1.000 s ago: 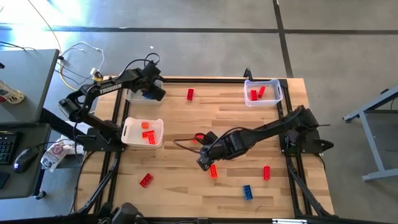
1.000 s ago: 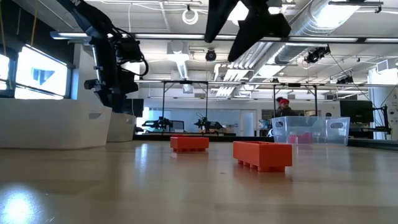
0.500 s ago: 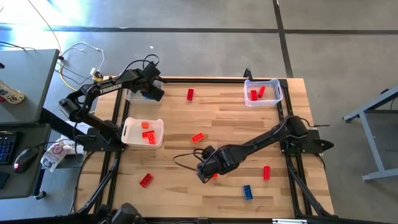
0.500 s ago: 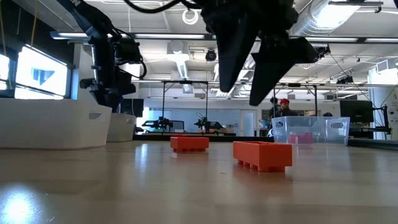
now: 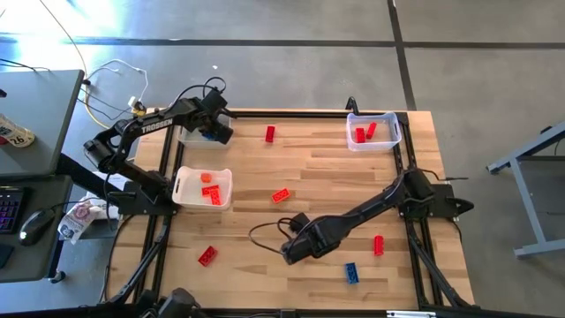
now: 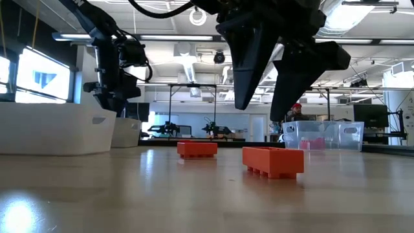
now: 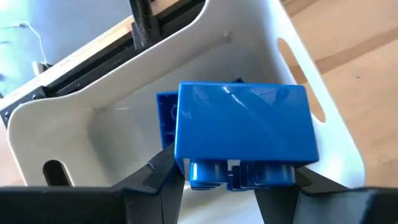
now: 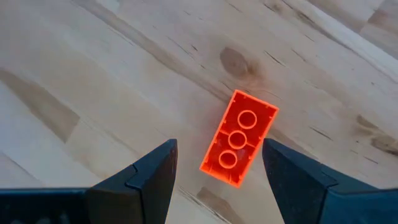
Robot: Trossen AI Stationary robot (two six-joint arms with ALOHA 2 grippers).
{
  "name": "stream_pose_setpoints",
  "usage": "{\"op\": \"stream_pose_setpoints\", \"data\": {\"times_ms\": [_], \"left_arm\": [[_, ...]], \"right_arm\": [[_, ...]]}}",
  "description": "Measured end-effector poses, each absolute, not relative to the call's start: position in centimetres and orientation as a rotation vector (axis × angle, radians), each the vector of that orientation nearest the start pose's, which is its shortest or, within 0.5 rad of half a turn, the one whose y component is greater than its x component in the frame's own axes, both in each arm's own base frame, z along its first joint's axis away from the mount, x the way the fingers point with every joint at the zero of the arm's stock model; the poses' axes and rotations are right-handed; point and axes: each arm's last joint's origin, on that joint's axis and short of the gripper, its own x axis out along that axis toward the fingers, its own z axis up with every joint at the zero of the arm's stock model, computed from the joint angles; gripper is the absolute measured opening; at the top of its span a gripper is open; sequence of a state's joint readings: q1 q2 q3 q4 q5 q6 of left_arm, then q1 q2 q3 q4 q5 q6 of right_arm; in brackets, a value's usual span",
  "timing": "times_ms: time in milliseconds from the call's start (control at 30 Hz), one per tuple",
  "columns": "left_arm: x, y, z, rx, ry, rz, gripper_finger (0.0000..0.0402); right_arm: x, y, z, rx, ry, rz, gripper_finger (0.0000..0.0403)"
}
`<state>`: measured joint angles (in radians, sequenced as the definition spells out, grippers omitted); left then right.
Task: Sort & place blocks by color
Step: Put the blue game piece into the gray bin, then put the orange game piece into the white bin
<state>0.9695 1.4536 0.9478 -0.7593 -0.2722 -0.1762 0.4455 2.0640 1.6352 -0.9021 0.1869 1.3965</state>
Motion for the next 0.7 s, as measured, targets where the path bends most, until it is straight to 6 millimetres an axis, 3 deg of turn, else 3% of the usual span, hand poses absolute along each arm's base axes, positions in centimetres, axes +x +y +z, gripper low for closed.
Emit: {"op": "stream_pose_setpoints", "data": {"times_ms": [200,500,700], "left_arm": [[14.1,21.9,20.8,-0.556,1.213,1.137,0.0151],[14.1,21.8,20.8,-0.562,1.214,1.141,0.0200],[14.1,21.8,20.8,-0.577,1.209,1.119,0.0202]], "right_arm": [[37.7,17.7,18.7,0.780,1.149,-0.689,0.0222],[37.5,18.0,17.7,0.798,1.168,-0.756,0.0222],[37.6,18.4,16.4,0.797,1.186,-0.789,0.0222]]}}
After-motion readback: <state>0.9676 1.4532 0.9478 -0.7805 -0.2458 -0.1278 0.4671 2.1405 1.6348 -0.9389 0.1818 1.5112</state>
